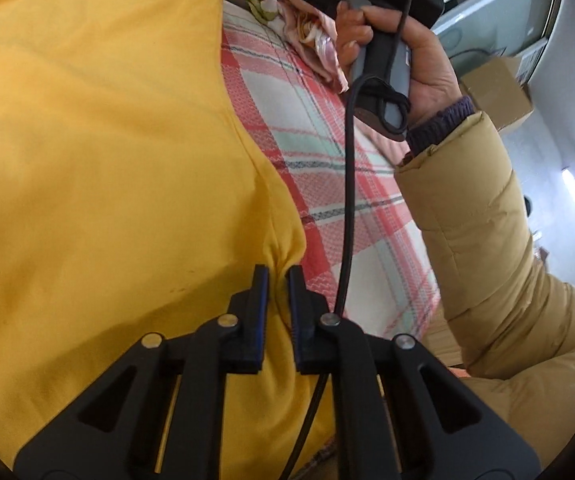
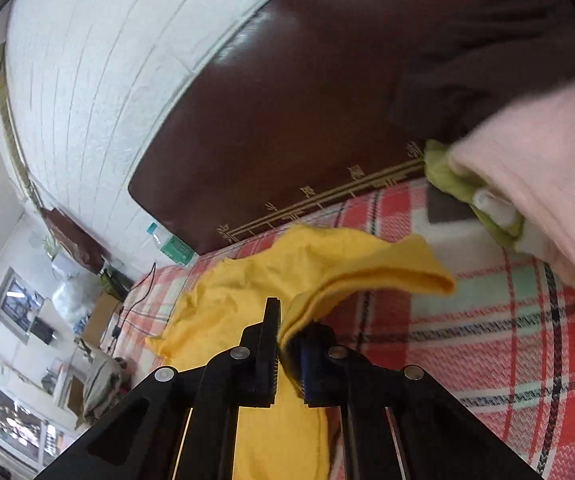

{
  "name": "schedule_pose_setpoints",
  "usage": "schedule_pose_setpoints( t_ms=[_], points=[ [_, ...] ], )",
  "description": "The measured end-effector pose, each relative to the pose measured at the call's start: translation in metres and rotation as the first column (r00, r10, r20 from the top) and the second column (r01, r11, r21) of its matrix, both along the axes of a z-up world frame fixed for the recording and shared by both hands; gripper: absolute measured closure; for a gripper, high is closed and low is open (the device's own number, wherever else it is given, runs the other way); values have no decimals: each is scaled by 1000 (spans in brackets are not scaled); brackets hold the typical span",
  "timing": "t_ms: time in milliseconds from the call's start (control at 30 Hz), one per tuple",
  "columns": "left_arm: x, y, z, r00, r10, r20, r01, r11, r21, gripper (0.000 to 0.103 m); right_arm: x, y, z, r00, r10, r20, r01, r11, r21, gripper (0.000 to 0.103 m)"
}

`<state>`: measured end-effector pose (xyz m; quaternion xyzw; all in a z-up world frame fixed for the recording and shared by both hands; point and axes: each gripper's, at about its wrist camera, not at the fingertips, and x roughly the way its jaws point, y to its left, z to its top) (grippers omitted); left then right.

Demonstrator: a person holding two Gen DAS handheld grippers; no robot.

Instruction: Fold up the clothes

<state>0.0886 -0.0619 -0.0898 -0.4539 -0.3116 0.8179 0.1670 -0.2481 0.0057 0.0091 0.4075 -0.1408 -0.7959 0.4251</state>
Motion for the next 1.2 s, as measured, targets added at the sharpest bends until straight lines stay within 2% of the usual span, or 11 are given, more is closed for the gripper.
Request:
schedule_pose_setpoints(
  t_ms=[100,200,467,533,600,667,733,833,900,1033,1200],
  points=[
    [7,-15,1,1000,17,-18,-16,999,42,91,14,-39,19,997,43,-72,-37,997,74,96],
    [16,-30,0,999,39,-33,-36,997,72,91,22,-79,19,991,91,-96,-77,987,140,96],
    [35,-60,-13,997,75,-35,-69,987,145,91,24,-169,-30,988,157,5,-153,954,258,96],
    [38,-63,-18,997,75,-29,-69,984,161,91,28,-186,-47,979,197,57,-205,935,288,92],
    [41,-64,-22,997,73,-27,-67,983,171,91,35,-197,-57,967,239,92,-256,913,317,73],
    [44,-65,-24,997,71,-30,-65,982,178,91,44,-191,-49,963,258,76,-268,915,302,66],
    [47,-66,-26,997,70,-36,-62,981,185,91,57,-168,-25,957,289,29,-288,930,228,61],
    [45,-67,-31,997,60,-44,-49,976,210,91,79,-114,14,951,296,-87,-282,949,143,53],
    [43,-65,-34,998,49,-45,-38,976,216,91,93,-73,23,953,267,-140,-249,959,133,51],
    [44,-61,-39,998,27,-50,-14,973,230,91,107,-20,-9,976,188,-106,-156,953,259,50],
    [49,-55,-33,998,31,-63,-17,977,215,91,137,-14,-65,971,232,50,-237,935,266,51]
  ],
)
